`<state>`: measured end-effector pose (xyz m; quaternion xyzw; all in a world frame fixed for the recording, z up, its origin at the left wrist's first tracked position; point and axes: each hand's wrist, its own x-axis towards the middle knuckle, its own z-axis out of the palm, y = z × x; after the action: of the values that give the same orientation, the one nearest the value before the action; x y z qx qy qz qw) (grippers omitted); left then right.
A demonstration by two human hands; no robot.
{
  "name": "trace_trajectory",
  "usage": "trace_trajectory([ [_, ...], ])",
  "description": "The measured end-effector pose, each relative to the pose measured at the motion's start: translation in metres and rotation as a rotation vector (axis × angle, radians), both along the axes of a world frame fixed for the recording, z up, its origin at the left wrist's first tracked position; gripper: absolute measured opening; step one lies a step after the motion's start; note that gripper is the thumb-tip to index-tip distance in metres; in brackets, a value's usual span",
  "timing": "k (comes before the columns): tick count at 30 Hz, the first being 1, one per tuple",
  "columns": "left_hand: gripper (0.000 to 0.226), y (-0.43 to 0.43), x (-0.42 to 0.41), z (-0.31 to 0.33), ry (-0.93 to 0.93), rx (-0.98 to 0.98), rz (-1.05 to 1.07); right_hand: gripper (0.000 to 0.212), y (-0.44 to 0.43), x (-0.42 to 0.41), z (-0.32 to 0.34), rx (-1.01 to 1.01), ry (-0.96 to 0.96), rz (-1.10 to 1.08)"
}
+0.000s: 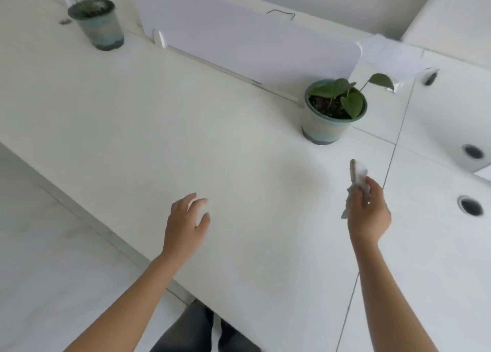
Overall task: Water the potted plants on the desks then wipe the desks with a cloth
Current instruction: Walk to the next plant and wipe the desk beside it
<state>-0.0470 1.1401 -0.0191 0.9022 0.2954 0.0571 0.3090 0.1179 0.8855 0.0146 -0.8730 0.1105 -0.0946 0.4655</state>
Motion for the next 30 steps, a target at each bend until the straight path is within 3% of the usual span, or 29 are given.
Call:
trace_trajectory([
  [7, 0.054, 0.033, 0.123, -0.044, 0.209, 0.257, -0.315, 0.034, -0.026, 0.033, -0.025, 0.133, 0.126, -0.309],
  [9, 0.060, 0.048, 0.139, -0.056, 0.241, 0.270, -0.332, 0.031, -0.026, 0.051, -0.025, 0.248, 0.120, -0.409],
  [11, 0.064, 0.060, 0.145, -0.066, 0.272, 0.281, -0.321, 0.028, -0.021, 0.074, -0.021, 0.236, 0.112, -0.428],
  [15, 0.069, 0.070, 0.144, -0.078, 0.286, 0.322, -0.326, 0.044, 0.005, 0.121, -0.034, -0.048, 0.291, -0.082],
  [17, 0.068, 0.069, 0.146, -0.077, 0.291, 0.317, -0.309, 0.049, 0.017, 0.141, -0.052, -0.297, 0.436, 0.116],
  [20, 0.064, 0.069, 0.149, -0.076, 0.296, 0.325, -0.303, 0.048, 0.033, 0.155, -0.076, -0.543, 0.589, 0.176],
  [27, 0.055, 0.069, 0.150, -0.084, 0.199, 0.378, -0.248, 0.054, 0.088, 0.120, -0.081, -0.663, 0.578, 0.304],
  [30, 0.056, 0.067, 0.149, -0.086, 0.177, 0.381, -0.236, 0.062, 0.124, 0.082, -0.090, -0.772, 0.374, 0.529],
])
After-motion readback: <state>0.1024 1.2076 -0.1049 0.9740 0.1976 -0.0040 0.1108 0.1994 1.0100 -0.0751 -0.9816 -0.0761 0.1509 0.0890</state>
